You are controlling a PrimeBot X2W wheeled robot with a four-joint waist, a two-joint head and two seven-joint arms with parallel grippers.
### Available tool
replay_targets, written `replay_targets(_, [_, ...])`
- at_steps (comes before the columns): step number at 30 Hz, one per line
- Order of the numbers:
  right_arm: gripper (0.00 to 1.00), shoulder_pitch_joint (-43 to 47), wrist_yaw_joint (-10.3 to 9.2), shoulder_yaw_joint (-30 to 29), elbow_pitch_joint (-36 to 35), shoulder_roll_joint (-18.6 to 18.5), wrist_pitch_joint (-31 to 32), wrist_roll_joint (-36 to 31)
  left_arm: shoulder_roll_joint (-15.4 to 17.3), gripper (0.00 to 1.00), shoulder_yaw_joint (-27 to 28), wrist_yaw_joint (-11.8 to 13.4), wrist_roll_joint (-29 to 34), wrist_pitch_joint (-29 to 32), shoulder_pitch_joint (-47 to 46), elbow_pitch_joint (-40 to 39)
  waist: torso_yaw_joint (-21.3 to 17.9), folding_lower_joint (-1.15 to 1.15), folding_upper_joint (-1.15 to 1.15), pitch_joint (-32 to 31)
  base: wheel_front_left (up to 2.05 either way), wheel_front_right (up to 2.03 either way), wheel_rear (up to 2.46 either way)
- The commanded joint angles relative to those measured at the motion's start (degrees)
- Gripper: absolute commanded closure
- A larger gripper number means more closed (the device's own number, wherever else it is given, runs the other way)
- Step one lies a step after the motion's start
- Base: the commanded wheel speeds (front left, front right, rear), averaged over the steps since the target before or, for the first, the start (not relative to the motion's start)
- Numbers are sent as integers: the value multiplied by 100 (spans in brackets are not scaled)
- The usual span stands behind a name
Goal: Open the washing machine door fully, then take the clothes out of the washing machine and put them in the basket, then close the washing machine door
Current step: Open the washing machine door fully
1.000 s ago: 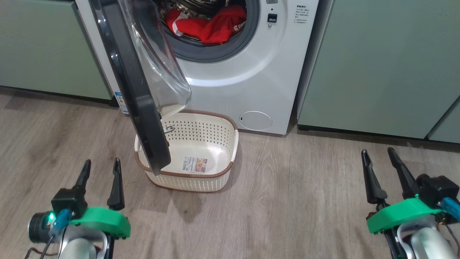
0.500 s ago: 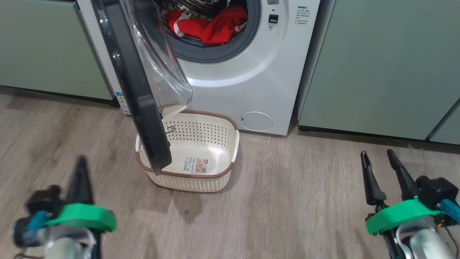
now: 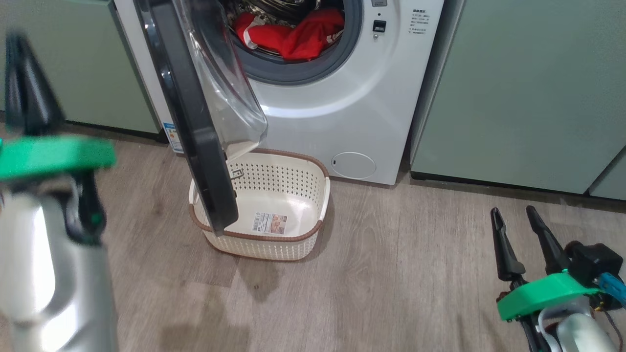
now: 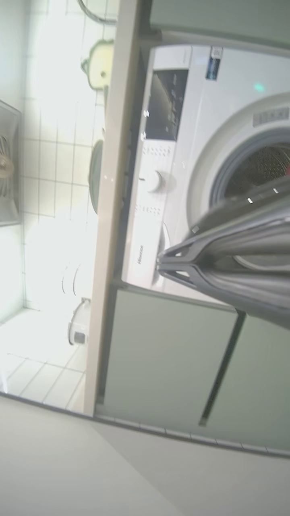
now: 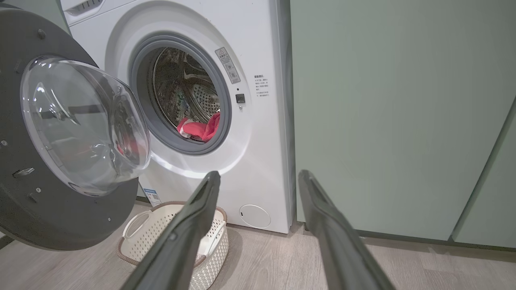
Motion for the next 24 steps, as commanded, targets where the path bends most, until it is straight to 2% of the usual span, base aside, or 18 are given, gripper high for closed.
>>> replay_targets(1, [0, -44, -4, 71, -153, -40, -36, 20, 119, 100, -54, 41, -12, 154, -481, -344, -6, 0, 0, 7, 0, 0, 0])
replay_targets(4, [0, -48, -4, 68, -156, -39, -36, 22, 98, 100, -532, 57, 88, 448, -922, -592, -20, 0, 0, 26, 0, 0, 0])
replay_targets(9, [0, -62, -4, 66, -155, -44, -36, 27, 62, 100, -1610, 82, -83, 798, -1267, -688, -59, 0, 0, 55, 0, 0, 0])
replay_targets(10, [0, -62, -4, 66, -155, -44, -36, 27, 62, 100, -1610, 82, -83, 798, -1267, -688, -59, 0, 0, 55, 0, 0, 0])
replay_targets(18, [0, -109, -4, 77, -165, -67, -36, 48, 57, 100, -3851, 572, -762, 675, -738, -537, -154, 0, 0, 122, 0, 0, 0])
replay_targets(24, [0, -124, -4, 63, -175, -87, -36, 58, 56, 100, -4939, 819, -1094, 337, -136, 136, -199, 0, 0, 187, 0, 0, 0])
